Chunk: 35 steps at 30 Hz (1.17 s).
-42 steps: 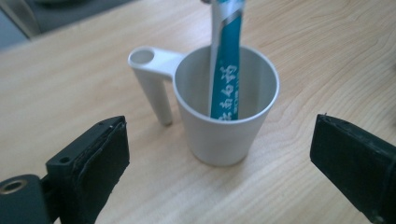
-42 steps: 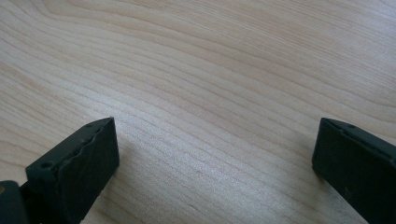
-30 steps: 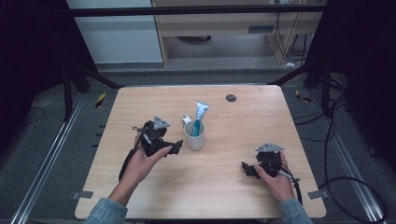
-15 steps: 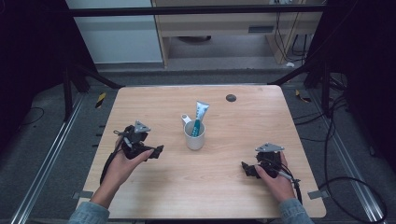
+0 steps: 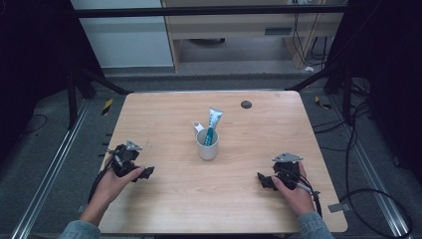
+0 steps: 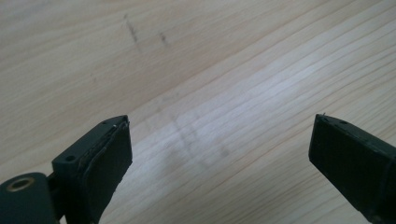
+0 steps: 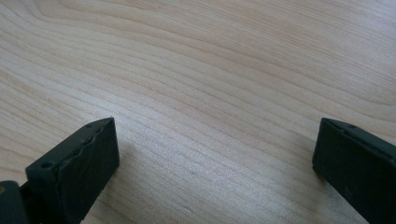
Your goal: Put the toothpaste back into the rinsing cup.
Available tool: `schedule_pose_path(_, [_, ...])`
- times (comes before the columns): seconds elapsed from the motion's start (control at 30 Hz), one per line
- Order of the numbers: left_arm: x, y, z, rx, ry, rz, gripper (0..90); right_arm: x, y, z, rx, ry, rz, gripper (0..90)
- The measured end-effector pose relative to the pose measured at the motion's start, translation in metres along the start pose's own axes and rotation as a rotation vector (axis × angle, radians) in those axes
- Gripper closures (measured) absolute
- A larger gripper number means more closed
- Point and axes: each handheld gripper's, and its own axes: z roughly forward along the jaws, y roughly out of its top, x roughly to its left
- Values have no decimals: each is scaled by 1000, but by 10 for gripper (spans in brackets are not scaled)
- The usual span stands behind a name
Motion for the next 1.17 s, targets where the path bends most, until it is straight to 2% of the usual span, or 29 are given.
schedule_pose_path(0.1, [2, -6, 3, 16, 3, 7, 52, 0, 0, 0, 0, 0, 1, 7])
schedule_pose_path(0.13, [2, -10, 5, 25, 8, 34, 52, 0, 0, 0, 0, 0, 1, 7])
schedule_pose_path(0.37, [9, -12, 14, -2, 0, 13, 45, 0, 0, 0, 0, 0, 0, 7])
schedule_pose_path(0.47, [13, -12, 18, -27, 48, 52, 47, 0, 0, 0, 0, 0, 0, 7])
schedule_pose_path(0.57, [19, -13, 25, -72, 14, 19, 46, 0, 0, 0, 0, 0, 0, 7])
schedule_pose_path(0.67, [21, -14, 32, -76, -5, -8, 49, 0, 0, 0, 0, 0, 1, 7])
schedule_pose_path(0.7, [22, -14, 38, -91, -28, -8, 50, 0, 0, 0, 1, -1, -1, 7])
schedule_pose_path(0.77, [22, -14, 42, -114, -40, 7, 44, 0, 0, 0, 0, -1, 1, 7])
schedule_pose_path(0.87, [23, -16, 45, -137, -61, -1, 30, 0, 0, 0, 0, 0, 1, 7])
schedule_pose_path(1.0, [25, -20, 52, -207, -71, -11, 0, 0, 0, 0, 0, 0, 0, 7])
schedule_pose_path(1.17, [27, -21, 51, -206, -43, -49, 0, 0, 0, 0, 0, 0, 1, 7])
